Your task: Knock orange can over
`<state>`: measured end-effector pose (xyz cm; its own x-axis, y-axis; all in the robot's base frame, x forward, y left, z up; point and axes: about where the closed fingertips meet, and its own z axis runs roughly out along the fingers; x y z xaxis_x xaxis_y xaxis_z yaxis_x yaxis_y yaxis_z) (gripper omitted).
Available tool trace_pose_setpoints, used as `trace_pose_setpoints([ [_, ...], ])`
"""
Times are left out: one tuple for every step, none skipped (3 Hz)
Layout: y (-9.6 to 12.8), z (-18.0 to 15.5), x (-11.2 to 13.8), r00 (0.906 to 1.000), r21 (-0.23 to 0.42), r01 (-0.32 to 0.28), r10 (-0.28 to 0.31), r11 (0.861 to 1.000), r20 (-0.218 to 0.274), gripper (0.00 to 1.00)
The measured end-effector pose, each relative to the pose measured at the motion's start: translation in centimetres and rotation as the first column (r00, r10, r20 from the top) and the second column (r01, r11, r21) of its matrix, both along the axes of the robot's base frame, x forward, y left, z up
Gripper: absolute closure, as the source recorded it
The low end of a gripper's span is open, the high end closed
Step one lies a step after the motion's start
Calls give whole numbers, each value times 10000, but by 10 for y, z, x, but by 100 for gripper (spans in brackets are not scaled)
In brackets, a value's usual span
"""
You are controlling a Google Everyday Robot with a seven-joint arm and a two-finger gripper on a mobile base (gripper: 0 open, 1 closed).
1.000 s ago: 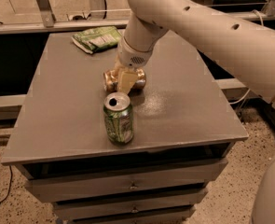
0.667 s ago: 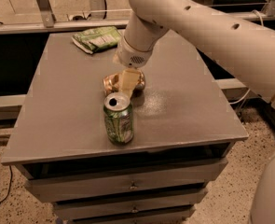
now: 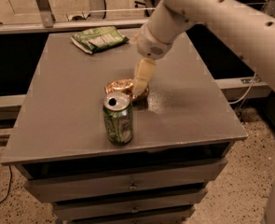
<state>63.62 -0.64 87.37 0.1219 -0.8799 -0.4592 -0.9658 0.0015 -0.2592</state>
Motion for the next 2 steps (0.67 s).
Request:
trace_pose_setpoints([
  [-53, 23, 7, 9973, 845, 694, -713, 9940, 193, 0],
  [-103, 46, 5, 9900, 1420, 1272, -1346, 9817, 432, 0],
])
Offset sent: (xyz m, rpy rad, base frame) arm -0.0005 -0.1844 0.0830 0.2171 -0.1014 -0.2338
